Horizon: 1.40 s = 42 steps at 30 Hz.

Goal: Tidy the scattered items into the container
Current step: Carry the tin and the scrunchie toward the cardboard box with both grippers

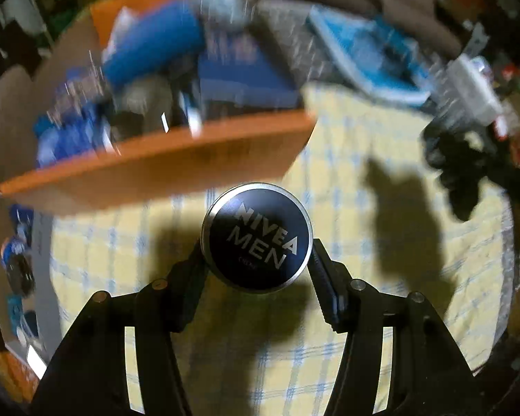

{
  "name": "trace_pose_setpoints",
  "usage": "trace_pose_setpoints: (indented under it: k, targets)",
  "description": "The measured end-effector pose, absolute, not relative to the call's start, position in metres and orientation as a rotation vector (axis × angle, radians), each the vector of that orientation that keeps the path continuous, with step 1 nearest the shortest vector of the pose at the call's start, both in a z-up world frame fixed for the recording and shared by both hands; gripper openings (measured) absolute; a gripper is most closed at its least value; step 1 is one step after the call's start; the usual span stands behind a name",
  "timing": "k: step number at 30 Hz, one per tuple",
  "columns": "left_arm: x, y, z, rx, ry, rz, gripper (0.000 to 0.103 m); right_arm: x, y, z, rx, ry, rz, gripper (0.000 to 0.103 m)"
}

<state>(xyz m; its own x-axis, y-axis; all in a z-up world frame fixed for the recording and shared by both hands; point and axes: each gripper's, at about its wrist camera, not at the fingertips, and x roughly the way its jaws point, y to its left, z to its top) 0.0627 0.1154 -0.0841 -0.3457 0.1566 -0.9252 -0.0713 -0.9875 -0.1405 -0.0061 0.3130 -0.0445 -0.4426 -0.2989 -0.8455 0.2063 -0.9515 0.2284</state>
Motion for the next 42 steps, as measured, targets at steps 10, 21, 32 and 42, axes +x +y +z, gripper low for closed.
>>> trace_pose_setpoints:
  k: [10,21,32,42]
  targets:
    - [0.029,0.077,-0.024,-1.466,-0.212,2.655,0.053,-0.007,0.314,-0.009,1.355,-0.179,-2.498,0.017]
    - [0.013,-0.044,0.019,-1.232,-0.480,2.870,0.053,-0.033,0.238,0.048,1.137,-0.121,-2.457,0.017]
    - [-0.012,-0.060,0.003,-1.244,-0.505,2.891,0.054,-0.087,0.148,0.017,1.159,-0.138,-2.335,0.018]
    - [-0.026,-0.048,-0.004,-1.289,-0.405,2.924,0.054,-0.097,0.146,-0.025,1.251,-0.109,-2.386,0.019]
